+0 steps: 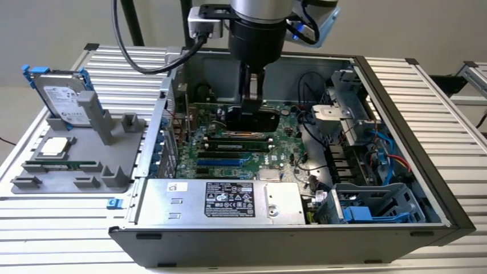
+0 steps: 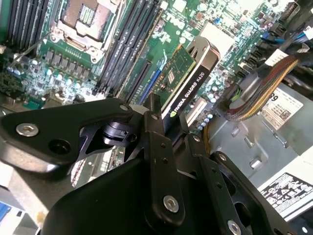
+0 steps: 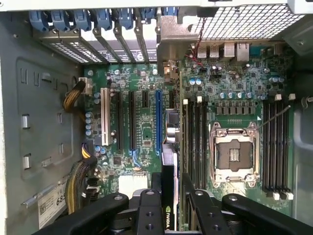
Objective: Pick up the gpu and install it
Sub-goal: 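Insert the gpu into the slot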
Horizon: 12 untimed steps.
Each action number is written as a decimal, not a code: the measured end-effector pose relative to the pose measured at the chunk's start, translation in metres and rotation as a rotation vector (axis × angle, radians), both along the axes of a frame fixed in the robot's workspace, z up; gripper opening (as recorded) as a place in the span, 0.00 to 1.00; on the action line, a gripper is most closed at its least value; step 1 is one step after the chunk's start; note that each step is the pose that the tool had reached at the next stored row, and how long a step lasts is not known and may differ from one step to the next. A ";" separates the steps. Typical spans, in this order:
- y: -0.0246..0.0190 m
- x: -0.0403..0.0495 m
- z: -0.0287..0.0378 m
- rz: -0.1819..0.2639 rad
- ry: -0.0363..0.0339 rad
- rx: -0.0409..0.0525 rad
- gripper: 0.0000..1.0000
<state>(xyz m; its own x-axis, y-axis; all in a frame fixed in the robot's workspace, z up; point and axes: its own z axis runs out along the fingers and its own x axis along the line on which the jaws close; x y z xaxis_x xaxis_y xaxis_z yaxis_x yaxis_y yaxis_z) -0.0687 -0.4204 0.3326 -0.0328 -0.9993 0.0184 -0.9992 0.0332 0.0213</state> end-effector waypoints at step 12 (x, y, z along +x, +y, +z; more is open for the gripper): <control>-0.0132 -0.0055 -0.0220 0.000 -0.0001 0.0000 0.00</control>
<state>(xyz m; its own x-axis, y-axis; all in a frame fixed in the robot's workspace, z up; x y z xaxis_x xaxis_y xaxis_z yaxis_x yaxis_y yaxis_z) -0.0743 -0.4336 0.3106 -0.0329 -0.9993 0.0183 -0.9992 0.0333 0.0212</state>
